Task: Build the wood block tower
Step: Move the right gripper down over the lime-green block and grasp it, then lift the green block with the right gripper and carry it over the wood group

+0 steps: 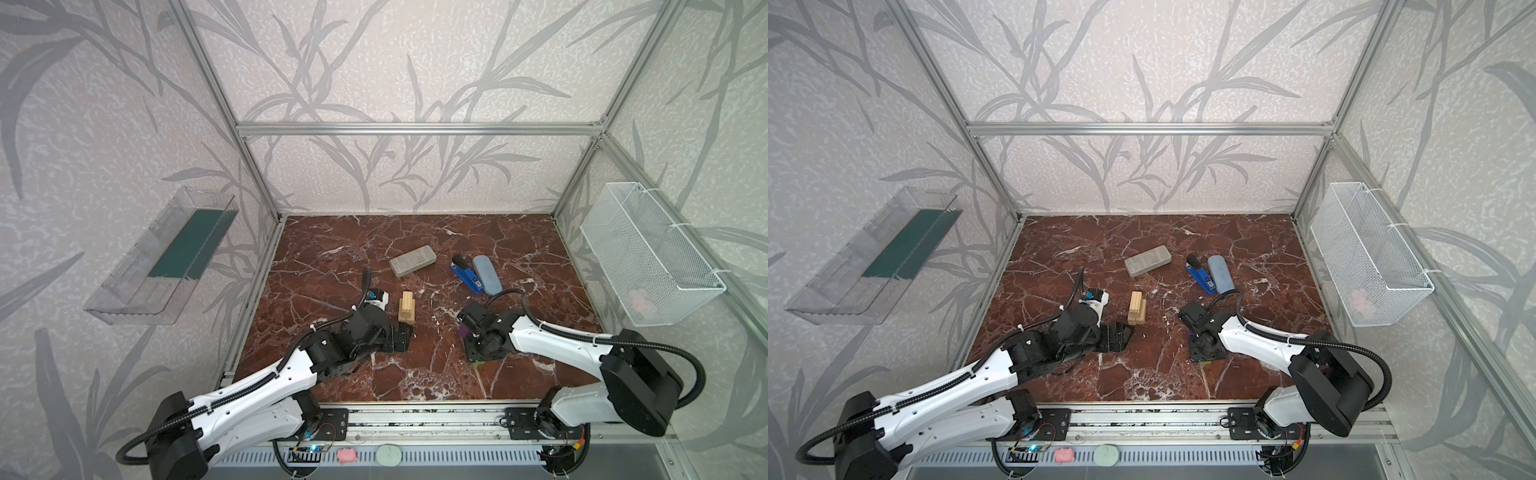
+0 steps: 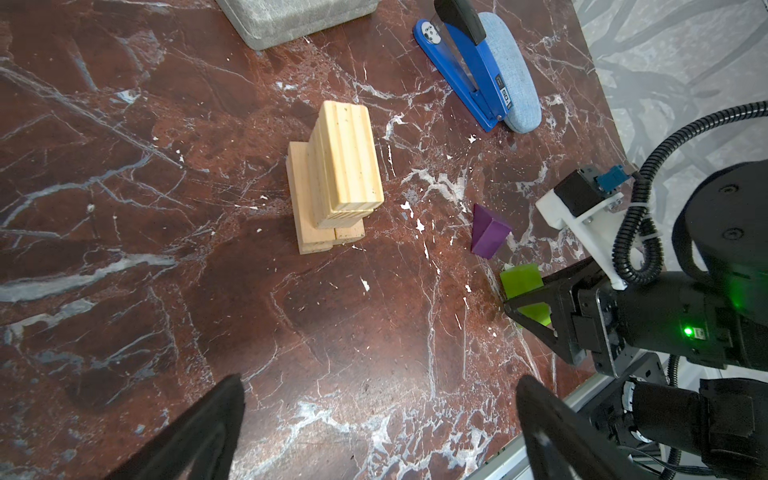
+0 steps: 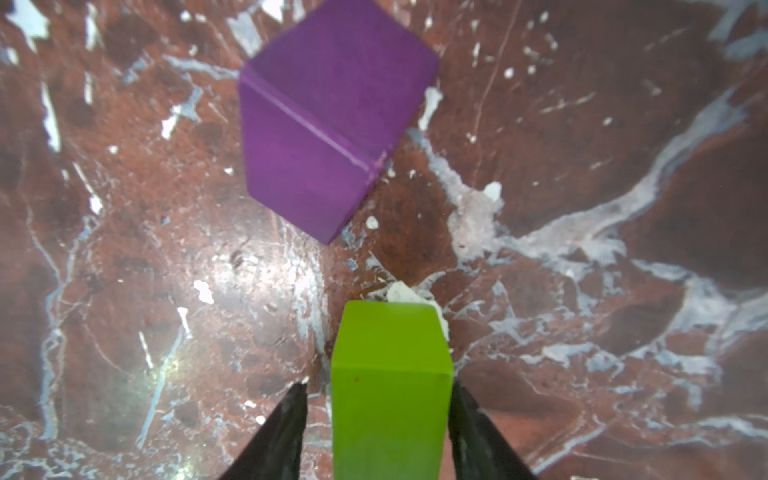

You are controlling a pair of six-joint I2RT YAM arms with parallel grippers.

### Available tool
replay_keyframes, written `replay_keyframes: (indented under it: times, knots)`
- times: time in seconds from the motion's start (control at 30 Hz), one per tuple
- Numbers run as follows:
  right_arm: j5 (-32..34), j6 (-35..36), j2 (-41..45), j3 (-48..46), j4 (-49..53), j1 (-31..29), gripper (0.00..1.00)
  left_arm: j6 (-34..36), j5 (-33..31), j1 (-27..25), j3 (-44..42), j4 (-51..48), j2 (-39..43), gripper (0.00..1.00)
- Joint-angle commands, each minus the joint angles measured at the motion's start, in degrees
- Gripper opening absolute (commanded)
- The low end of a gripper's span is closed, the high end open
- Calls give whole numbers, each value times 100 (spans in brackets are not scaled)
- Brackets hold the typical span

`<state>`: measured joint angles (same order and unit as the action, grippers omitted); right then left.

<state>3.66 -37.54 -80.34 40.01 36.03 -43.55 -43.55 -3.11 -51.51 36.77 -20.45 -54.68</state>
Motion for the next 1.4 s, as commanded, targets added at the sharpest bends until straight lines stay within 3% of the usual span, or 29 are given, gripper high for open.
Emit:
replay_keyframes:
  times: [0.0, 0.6, 0.87, 1.13, 1.37]
  knots:
    - [204, 55, -92, 135, 57, -22, 50, -32, -135, -26, 249, 50, -52, 99]
    - [221, 58, -198, 402, 344, -142, 28, 18, -102, -24, 338, 54, -132, 99]
    - [267, 60, 194, 776, 820, -144, 24, 264, -358, -17, 452, -214, 23, 99]
    - [201, -48, 391, 1643, 1452, -145, 23, 599, -612, 57, 635, -580, 67, 99]
    - [105, -139, 9, 2775, 1891, -219, 19, 790, -578, 369, 618, -656, 201, 100]
